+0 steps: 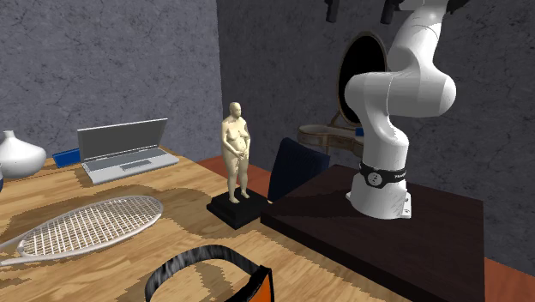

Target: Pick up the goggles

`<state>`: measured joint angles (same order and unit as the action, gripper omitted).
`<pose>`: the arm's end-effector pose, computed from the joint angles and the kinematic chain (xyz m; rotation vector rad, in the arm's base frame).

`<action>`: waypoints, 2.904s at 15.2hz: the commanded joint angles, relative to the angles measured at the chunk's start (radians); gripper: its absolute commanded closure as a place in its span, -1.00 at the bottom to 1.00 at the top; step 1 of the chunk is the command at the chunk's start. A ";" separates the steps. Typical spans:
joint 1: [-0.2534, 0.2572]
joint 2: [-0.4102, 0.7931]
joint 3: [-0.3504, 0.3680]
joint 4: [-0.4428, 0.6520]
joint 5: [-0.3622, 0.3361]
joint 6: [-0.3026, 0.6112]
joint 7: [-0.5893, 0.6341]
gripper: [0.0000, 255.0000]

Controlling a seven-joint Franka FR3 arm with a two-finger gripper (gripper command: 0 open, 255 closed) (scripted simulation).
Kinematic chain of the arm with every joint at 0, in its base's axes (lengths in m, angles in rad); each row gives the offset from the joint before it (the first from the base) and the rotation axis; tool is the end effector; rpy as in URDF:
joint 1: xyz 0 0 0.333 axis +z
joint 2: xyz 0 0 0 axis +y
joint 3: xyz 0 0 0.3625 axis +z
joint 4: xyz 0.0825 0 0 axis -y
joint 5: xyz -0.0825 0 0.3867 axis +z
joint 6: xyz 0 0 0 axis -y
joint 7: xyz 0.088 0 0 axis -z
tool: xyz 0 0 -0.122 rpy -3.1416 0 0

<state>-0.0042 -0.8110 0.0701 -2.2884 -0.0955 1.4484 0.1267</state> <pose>0.2557 0.0141 0.6367 2.9904 -0.1400 -0.0261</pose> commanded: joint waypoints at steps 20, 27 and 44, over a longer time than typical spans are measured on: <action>-0.020 0.435 -0.119 -0.251 -0.005 0.646 -0.075 -1.00; -0.021 0.706 -0.149 -0.216 0.025 0.864 -0.122 -1.00; -0.034 1.076 -0.148 -0.121 0.098 1.120 -0.194 1.00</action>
<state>-0.0381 0.2635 -0.0780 -2.4087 0.0020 2.5661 -0.0672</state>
